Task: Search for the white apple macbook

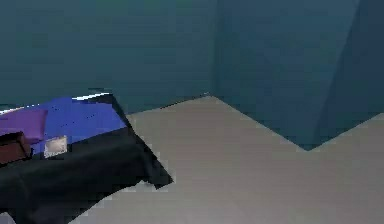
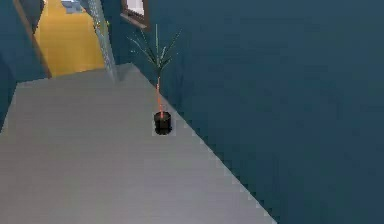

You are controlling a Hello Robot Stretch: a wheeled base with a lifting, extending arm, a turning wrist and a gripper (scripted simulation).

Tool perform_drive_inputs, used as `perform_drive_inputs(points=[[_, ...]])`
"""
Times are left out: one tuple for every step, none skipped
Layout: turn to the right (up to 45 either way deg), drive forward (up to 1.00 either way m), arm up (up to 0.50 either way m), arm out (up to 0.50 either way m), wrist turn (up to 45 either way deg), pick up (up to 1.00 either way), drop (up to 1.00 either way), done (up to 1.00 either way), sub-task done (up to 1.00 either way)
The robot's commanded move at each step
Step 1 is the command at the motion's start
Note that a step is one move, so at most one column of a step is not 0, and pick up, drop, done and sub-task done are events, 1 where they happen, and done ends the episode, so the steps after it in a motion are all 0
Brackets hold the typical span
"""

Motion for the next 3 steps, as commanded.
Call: perform_drive_inputs(points=[[45.0,0.00,0.00,0.00,0.0,0.00,0.00,0.00,0.00],[9.0,0.00,0.00,0.00,0.0,0.00,0.00,0.00,0.00],[0.0,1.00,0.00,0.00,0.0,0.00,0.00,0.00,0.00]])
